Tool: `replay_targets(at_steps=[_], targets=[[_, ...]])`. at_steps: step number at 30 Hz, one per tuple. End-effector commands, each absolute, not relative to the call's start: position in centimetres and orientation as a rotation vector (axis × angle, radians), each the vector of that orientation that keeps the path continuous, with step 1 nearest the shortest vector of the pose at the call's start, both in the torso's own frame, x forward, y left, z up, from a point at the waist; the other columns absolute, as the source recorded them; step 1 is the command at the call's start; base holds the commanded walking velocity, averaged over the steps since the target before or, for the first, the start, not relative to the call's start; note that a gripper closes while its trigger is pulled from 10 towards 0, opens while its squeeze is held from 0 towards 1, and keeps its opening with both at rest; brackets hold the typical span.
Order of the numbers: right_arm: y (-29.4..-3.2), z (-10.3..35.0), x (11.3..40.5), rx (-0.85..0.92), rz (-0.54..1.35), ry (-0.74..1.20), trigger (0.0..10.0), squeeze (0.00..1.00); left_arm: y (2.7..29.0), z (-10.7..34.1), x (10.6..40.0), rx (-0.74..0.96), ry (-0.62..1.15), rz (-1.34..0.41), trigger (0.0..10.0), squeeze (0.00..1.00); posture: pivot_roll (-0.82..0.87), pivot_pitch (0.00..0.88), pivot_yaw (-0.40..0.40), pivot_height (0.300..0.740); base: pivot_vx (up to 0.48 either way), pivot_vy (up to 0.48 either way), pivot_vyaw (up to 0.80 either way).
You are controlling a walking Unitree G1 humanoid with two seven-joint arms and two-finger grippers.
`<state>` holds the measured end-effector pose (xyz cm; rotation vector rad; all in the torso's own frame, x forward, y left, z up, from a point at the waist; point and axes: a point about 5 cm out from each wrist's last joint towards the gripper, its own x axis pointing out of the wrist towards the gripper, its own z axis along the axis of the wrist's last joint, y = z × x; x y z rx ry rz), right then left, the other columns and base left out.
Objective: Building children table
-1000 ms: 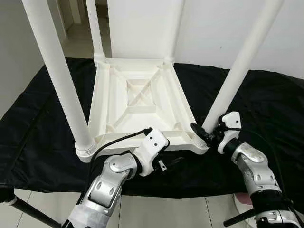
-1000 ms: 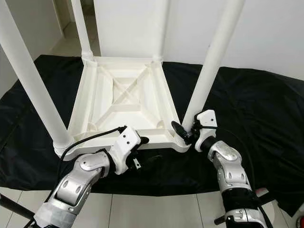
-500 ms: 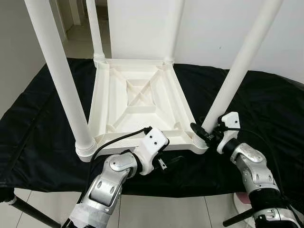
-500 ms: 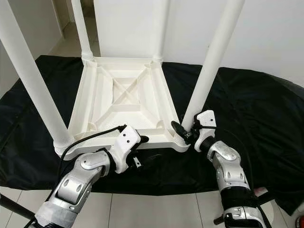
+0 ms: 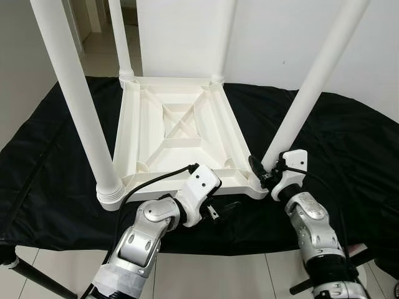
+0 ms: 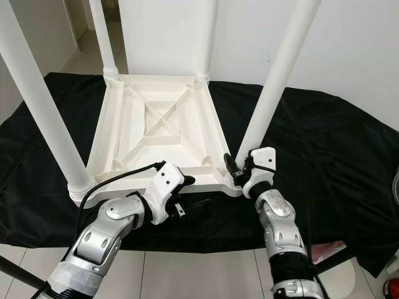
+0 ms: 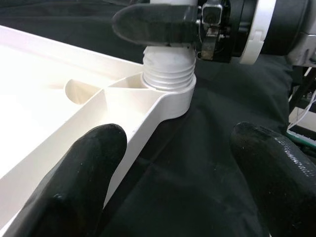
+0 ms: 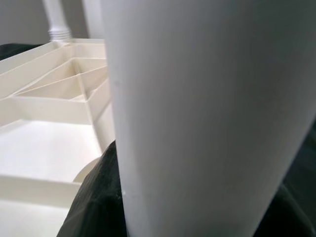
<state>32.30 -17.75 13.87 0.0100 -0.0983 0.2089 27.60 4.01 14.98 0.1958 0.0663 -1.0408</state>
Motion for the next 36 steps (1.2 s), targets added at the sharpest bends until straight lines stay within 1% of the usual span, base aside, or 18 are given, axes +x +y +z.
replay_targets(at_steps=[1, 4, 6, 8, 9, 10, 11, 12, 17, 20, 26, 27, 28, 36], targets=[[-17.8, 11.7, 31.8, 0.028, 0.077, 0.016, 10.0, 0.0, 4.2, 14.9, 28.4, 0.206, 0.057, -0.887, 10.0, 0.0, 0.05, 0.075, -0.049, 0.74, 0.0, 0.0, 0.0], [-17.5, 11.5, 31.8, 0.032, 0.032, 0.027, 10.0, 0.0, 4.2, 14.9, 28.4, 0.206, 0.057, -0.885, 10.0, 0.0, 0.05, 0.076, -0.049, 0.74, 0.0, 0.0, 0.0], [-16.3, 11.0, 31.6, 0.06, -0.058, 0.047, 10.0, 0.0, 4.2, 14.9, 28.6, 0.205, 0.057, -0.876, 10.0, 0.0, 0.05, 0.074, -0.052, 0.74, 0.0, 0.0, 0.0], [-16.3, 11.0, 31.6, 0.06, -0.058, 0.047, 10.0, 0.0, 4.2, 14.9, 28.6, 0.205, 0.057, -0.876, 10.0, 0.0, 0.05, 0.074, -0.052, 0.74, 0.0, 0.0, 0.0], [-15.7, 10.8, 31.6, 0.079, -0.072, 0.054, 10.0, 0.0, 4.2, 14.9, 28.6, 0.205, 0.057, -0.873, 10.0, 0.0, 0.05, 0.074, -0.055, 0.74, 0.0, 0.0, 0.0], [-15.7, 10.8, 31.6, 0.079, -0.072, 0.054, 10.0, 0.0, 4.2, 14.9, 28.6, 0.205, 0.057, -0.873, 10.0, 0.0, 0.05, 0.074, -0.055, 0.74, 0.0, 0.0, 0.0], [-15.0, 10.8, 31.5, 0.098, -0.073, 0.052, 10.0, 0.7, 4.2, 15.0, 28.7, 0.204, 0.056, -0.87, 10.0, 0.0, 0.06, 0.073, -0.055, 0.74, 0.0, 0.0, 0.0], [-14.1, 11.2, 31.5, 0.122, -0.052, 0.031, 10.0, 1.0, 4.1, 15.0, 28.7, 0.2, 0.053, -0.866, 10.0, 0.0, 0.06, 0.072, -0.057, 0.74, 0.0, 0.0, 0.0], [-13.4, 11.7, 31.4, 0.153, -0.01, -0.009, 10.0, 1.0, 4.1, 15.1, 28.7, 0.194, 0.05, -0.861, 10.0, 0.0, 0.06, 0.07, -0.057, 0.74, 0.0, 0.0, 0.0], [-15.3, 11.7, 31.6, 0.127, 0.009, -0.038, 10.0, 1.0, 4.1, 15.3, 28.9, 0.181, 0.042, -0.852, 10.0, 0.0, 0.06, 0.071, -0.057, 0.74, 0.0, 0.0, 0.0], [-17.4, 12.2, 31.8, 0.051, 0.007, -0.052, 10.0, 1.0, 4.2, 15.4, 28.9, 0.185, 0.037, -0.851, 10.0, 0.0, 0.06, 0.07, -0.059, 0.74, 0.0, 0.0, 0.0], [-17.5, 12.3, 31.8, 0.038, 0.022, -0.056, 10.0, 0.44, 4.2, 15.3, 28.9, 0.185, 0.037, -0.851, 10.0, 0.0, 0.06, 0.069, -0.058, 0.74, 0.0, 0.0, 0.0], [-17.6, 12.4, 31.8, 0.036, 0.052, -0.059, 10.0, 0.0, 4.1, 15.3, 28.9, 0.185, 0.037, -0.851, 10.0, 0.0, 0.06, 0.069, -0.058, 0.74, 0.0, 0.0, 0.0], [-18.0, 12.8, 31.8, -0.01, 0.167, -0.083, 10.0, 0.0, 3.9, 15.2, 28.6, 0.198, 0.032, -0.86, 10.0, 0.0, 0.06, 0.065, -0.056, 0.74, 0.0, 0.0, 0.0]])
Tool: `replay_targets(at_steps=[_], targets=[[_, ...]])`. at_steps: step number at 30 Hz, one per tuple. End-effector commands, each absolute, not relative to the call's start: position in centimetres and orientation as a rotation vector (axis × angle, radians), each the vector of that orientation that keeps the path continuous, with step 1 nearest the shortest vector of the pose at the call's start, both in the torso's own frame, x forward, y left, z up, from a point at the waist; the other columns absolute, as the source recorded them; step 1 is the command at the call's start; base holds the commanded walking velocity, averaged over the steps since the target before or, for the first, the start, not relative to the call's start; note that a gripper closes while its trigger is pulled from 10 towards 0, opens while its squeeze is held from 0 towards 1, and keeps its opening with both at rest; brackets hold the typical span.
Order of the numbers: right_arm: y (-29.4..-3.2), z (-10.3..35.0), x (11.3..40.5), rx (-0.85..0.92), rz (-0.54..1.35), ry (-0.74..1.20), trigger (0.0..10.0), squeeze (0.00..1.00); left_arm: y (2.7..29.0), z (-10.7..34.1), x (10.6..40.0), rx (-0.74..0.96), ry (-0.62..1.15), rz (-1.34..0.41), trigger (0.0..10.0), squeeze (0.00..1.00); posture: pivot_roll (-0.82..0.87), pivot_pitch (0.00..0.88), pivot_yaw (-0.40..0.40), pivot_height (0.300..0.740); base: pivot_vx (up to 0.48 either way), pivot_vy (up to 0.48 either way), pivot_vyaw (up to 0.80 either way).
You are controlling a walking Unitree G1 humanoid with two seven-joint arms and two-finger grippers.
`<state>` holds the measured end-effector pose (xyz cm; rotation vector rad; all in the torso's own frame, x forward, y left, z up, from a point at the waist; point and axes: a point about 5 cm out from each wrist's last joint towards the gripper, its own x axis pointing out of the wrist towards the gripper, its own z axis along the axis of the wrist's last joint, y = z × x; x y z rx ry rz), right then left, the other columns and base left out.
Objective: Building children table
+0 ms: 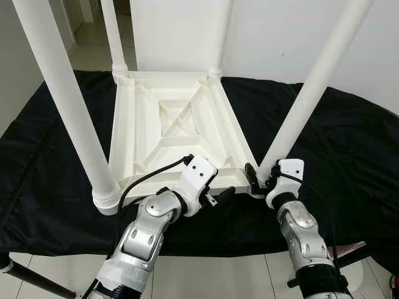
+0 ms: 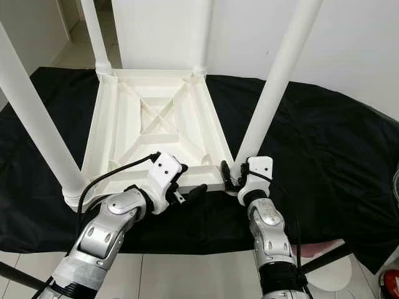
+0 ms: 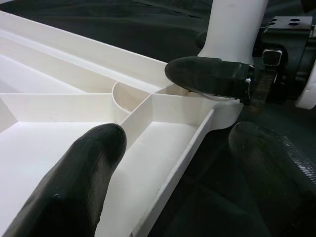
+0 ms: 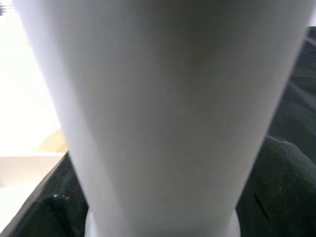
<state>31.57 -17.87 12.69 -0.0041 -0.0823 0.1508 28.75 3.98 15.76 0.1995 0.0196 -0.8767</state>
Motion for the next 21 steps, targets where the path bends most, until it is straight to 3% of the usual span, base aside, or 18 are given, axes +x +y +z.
replay_targets(at_steps=[1, 9, 14, 21], targets=[[-18.2, 13.1, 31.8, -0.041, 0.254, -0.083, 10.0, 0.0, 3.8, 15.1, 28.4, 0.21, 0.032, -0.88, 10.0, 0.0, 0.06, 0.065, -0.056, 0.74, 0.0, 0.0, 0.0], [-18.5, 13.2, 31.8, -0.065, 0.367, -0.079, 10.0, 0.0, 3.7, 15.1, 28.4, 0.219, 0.031, -0.887, 10.0, 0.0, 0.06, 0.058, -0.056, 0.74, 0.0, 0.0, 0.0], [-18.2, 13.8, 31.4, -0.031, 0.552, -0.095, 10.0, 0.0, 3.7, 15.0, 28.1, 0.236, 0.027, -0.916, 10.0, 0.0, 0.06, 0.047, -0.055, 0.74, 0.0, 0.0, 0.0], [-18.6, 14.1, 31.3, -0.05, 0.625, -0.091, 10.0, 0.0, 3.7, 15.1, 28.2, 0.242, 0.022, -0.917, 10.0, 0.0, 0.07, 0.033, -0.054, 0.74, 0.0, 0.0, 0.0]])
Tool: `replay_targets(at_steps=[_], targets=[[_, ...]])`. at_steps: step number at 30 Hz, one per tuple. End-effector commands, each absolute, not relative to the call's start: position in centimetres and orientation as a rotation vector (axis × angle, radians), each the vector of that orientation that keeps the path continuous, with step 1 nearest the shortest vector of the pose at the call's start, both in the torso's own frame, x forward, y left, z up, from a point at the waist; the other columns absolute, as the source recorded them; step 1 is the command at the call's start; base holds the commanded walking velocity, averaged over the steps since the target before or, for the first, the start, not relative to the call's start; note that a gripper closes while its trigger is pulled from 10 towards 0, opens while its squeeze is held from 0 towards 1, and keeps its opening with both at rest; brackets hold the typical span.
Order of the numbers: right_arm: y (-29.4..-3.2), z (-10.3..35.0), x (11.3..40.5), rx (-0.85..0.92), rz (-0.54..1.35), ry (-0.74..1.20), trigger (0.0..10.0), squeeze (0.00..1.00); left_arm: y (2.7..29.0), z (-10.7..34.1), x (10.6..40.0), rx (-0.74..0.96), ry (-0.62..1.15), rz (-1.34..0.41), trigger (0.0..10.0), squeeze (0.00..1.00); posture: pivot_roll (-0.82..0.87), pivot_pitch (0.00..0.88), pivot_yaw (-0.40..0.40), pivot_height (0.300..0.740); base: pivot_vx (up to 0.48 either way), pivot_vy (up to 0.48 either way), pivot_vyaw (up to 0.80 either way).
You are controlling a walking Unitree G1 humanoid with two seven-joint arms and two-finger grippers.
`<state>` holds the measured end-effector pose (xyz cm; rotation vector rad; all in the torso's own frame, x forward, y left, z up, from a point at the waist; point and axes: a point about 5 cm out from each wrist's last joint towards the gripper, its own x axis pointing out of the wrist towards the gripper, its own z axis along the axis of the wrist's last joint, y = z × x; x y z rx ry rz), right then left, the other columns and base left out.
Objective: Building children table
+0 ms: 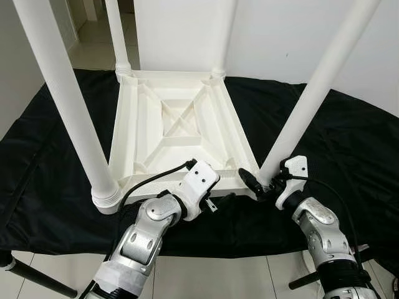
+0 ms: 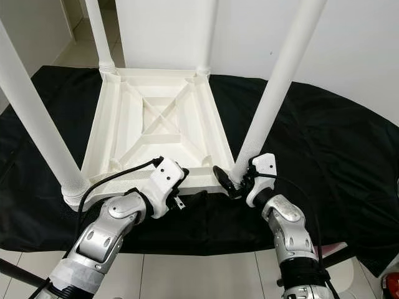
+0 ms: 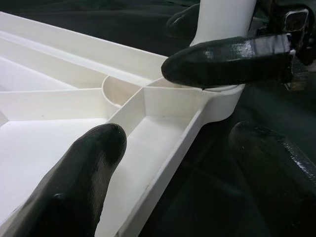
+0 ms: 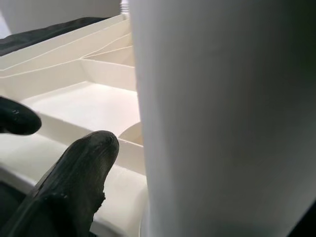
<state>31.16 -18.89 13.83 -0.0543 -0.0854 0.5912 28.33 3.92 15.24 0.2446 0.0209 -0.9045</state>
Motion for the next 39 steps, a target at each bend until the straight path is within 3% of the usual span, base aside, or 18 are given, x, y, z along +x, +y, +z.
replay_targets(at_steps=[1, 7, 9, 12, 13, 15, 16, 27, 29, 30, 34, 39], targets=[[-18.8, 14.1, 31.4, -0.054, 0.625, -0.087, 10.0, 0.0, 3.8, 15.1, 28.2, 0.241, 0.021, -0.917, 10.0, 0.0, 0.07, 0.033, -0.054, 0.74, 0.0, 0.0, 0.0], [-19.7, 14.5, 31.6, -0.092, 0.649, -0.085, 9.8, 0.0, 3.7, 15.1, 28.2, 0.243, 0.018, -0.924, 10.0, 0.0, 0.06, 0.024, -0.048, 0.74, 0.0, 0.0, 0.0], [-20.0, 14.5, 31.5, -0.1, 0.681, -0.071, 8.9, 0.0, 3.6, 15.1, 28.1, 0.244, 0.019, -0.929, 10.0, 0.0, 0.06, 0.02, -0.044, 0.74, 0.0, 0.0, 0.0], [-20.1, 14.4, 31.4, -0.102, 0.694, -0.062, 8.9, 0.0, 3.6, 15.0, 28.1, 0.245, 0.02, -0.931, 10.0, 0.0, 0.06, 0.02, -0.044, 0.74, 0.0, 0.0, 0.0], [-20.4, 14.1, 31.2, -0.121, 0.708, -0.043, 1.6, 0.0, 3.5, 14.9, 28.0, 0.247, 0.028, -0.942, 10.0, 0.0, 0.06, 0.019, -0.044, 0.74, 0.0, 0.0, 0.0], [-20.5, 14.0, 31.2, -0.126, 0.713, -0.038, 1.6, 0.0, 3.5, 14.8, 28.0, 0.247, 0.03, -0.946, 10.0, 0.0, 0.06, 0.019, -0.044, 0.74, 0.0, 0.0, 0.0], [-20.6, 13.8, 31.1, -0.125, 0.717, -0.031, 0.0, 0.0, 3.5, 14.6, 27.9, 0.255, 0.033, -0.948, 10.0, 0.0, 0.06, 0.02, -0.043, 0.74, 0.0, 0.0, 0.0], [-20.9, 13.0, 31.0, -0.094, 0.675, -0.008, 0.0, 0.0, 3.4, 15.0, 27.4, 0.247, 0.019, -0.979, 10.0, 0.0, 0.06, 0.02, -0.047, 0.74, 0.0, 0.0, 0.0], [-20.9, 12.9, 31.1, -0.086, 0.64, -0.015, 2.0, 0.0, 3.4, 15.1, 27.3, 0.246, 0.017, -0.988, 10.0, 0.0, 0.06, 0.02, -0.045, 0.74, 0.0, 0.0, 0.0], [-20.9, 12.9, 31.1, -0.076, 0.623, -0.019, 10.0, 0.0, 3.4, 15.1, 27.2, 0.245, 0.016, -0.991, 10.0, 0.0, 0.06, 0.02, -0.046, 0.74, 0.0, 0.0, 0.0], [-20.9, 12.9, 31.3, -0.065, 0.591, -0.027, 10.0, 0.0, 3.4, 15.2, 27.1, 0.239, 0.015, -0.995, 10.0, 0.0, 0.06, 0.021, -0.046, 0.74, 0.0, 0.0, 0.0], [-20.5, 12.4, 31.8, -0.044, 0.39, -0.038, 10.0, 0.0, 3.5, 15.4, 27.4, 0.238, 0.009, -0.99, 10.0, 0.0, 0.06, 0.022, -0.046, 0.74, 0.0, 0.0, 0.0]])
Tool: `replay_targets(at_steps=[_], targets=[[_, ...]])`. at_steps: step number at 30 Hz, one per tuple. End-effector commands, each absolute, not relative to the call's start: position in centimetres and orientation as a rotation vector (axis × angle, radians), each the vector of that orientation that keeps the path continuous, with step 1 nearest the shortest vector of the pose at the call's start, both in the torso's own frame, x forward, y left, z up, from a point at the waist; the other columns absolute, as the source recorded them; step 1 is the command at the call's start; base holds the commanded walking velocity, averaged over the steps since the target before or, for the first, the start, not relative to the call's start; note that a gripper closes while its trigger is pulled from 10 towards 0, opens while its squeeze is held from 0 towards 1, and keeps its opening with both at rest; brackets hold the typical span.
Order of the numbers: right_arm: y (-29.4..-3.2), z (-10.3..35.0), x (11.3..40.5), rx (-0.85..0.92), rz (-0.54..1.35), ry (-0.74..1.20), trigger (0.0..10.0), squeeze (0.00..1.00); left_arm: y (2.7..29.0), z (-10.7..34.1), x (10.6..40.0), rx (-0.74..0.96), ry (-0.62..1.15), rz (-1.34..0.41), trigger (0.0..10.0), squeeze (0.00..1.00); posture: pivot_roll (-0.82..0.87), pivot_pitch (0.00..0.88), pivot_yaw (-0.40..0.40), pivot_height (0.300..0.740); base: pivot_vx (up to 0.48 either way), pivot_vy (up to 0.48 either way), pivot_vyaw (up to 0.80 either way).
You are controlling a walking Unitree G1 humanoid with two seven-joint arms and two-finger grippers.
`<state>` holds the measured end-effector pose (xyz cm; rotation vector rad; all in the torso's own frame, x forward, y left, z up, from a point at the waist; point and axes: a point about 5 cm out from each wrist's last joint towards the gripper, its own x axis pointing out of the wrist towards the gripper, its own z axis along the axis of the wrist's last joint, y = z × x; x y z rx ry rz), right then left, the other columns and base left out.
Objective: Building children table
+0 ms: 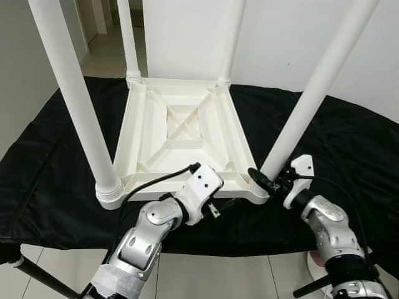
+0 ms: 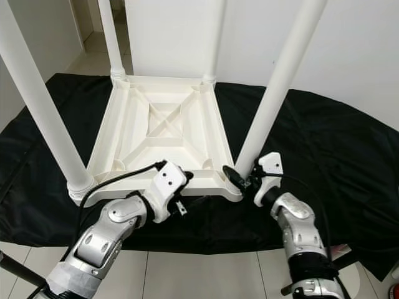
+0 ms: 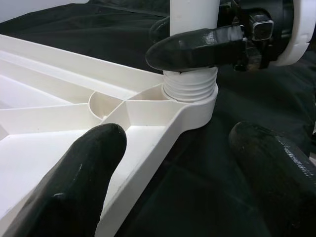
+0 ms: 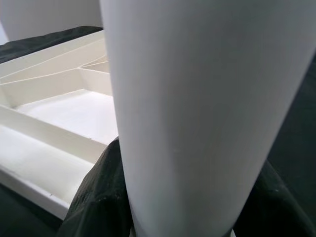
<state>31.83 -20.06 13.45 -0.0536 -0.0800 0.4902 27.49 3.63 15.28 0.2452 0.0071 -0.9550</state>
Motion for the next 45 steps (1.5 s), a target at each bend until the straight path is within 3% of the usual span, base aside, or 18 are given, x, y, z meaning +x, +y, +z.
replay_targets(at_steps=[1, 10, 14, 17, 25, 26, 30, 31, 36, 40, 41, 45], targets=[[-20.5, 12.4, 31.8, -0.044, 0.39, -0.038, 10.0, 0.0, 3.5, 15.4, 27.4, 0.238, 0.009, -0.99, 10.0, 0.0, 0.06, 0.022, -0.046, 0.74, 0.0, 0.0, 0.0], [-19.4, 12.2, 31.6, -0.002, 0.236, -0.064, 10.0, 0.0, 3.6, 15.4, 27.5, 0.238, 0.008, -0.985, 10.0, 0.0, 0.05, 0.02, -0.045, 0.74, 0.0, 0.0, 0.0], [-18.3, 12.8, 31.3, 0.081, -0.055, -0.081, 10.0, 0.0, 3.4, 15.4, 27.5, 0.233, 0.009, -0.984, 10.0, 0.0, 0.05, 0.02, -0.045, 0.74, 0.0, 0.0, 0.0], [-17.8, 12.7, 30.9, 0.093, -0.138, -0.075, 10.0, 0.0, 3.4, 15.4, 27.5, 0.23, 0.009, -0.982, 10.0, 0.0, 0.05, 0.022, -0.044, 0.74, 0.0, 0.0, 0.0], [-17.4, 12.9, 30.7, 0.062, -0.138, -0.086, 10.0, 0.0, 3.4, 15.3, 27.5, 0.225, 0.012, -0.982, 10.0, 0.0, 0.05, 0.026, -0.044, 0.74, 0.0, 0.0, 0.0], [-18.0, 13.2, 30.8, 0.047, -0.134, -0.102, 10.0, 0.96, 3.4, 15.2, 27.5, 0.226, 0.014, -0.982, 10.0, 0.0, 0.05, 0.029, -0.044, 0.74, 0.0, 0.0, 0.0], [-18.5, 13.6, 30.7, 0.043, -0.162, -0.106, 10.0, 0.96, 3.4, 15.2, 27.6, 0.227, 0.014, -0.981, 10.0, 0.0, 0.05, 0.031, -0.044, 0.74, 0.0, 0.0, 0.0], [-19.0, 14.0, 30.8, 0.037, -0.127, -0.119, 10.0, 1.0, 3.4, 15.2, 27.6, 0.225, 0.015, -0.979, 10.0, 0.0, 0.05, 0.035, -0.046, 0.74, 0.0, 0.0, 0.0], [-19.5, 14.5, 30.9, 0.029, -0.08, -0.128, 10.0, 1.0, 3.4, 15.2, 27.5, 0.223, 0.017, -0.977, 10.0, 0.0, 0.04, 0.042, -0.046, 0.74, 0.0, 0.0, 0.0], [-20.2, 15.0, 31.0, 0.015, 0.096, -0.105, 10.0, 0.98, 3.3, 15.1, 27.5, 0.218, 0.021, -0.978, 10.0, 0.0, 0.03, 0.052, -0.049, 0.74, 0.0, 0.0, 0.0], [-20.3, 15.0, 30.9, 0.004, 0.145, -0.096, 10.0, 0.0, 3.3, 15.1, 27.5, 0.218, 0.021, -0.977, 10.0, 0.0, 0.03, 0.052, -0.049, 0.74, 0.0, 0.0, 0.0], [-20.3, 14.8, 30.7, -0.063, 0.272, -0.074, 10.0, 0.0, 3.5, 15.2, 27.7, 0.218, 0.022, -0.968, 10.0, 0.0, 0.03, 0.055, -0.048, 0.74, 0.0, 0.0, 0.0]])
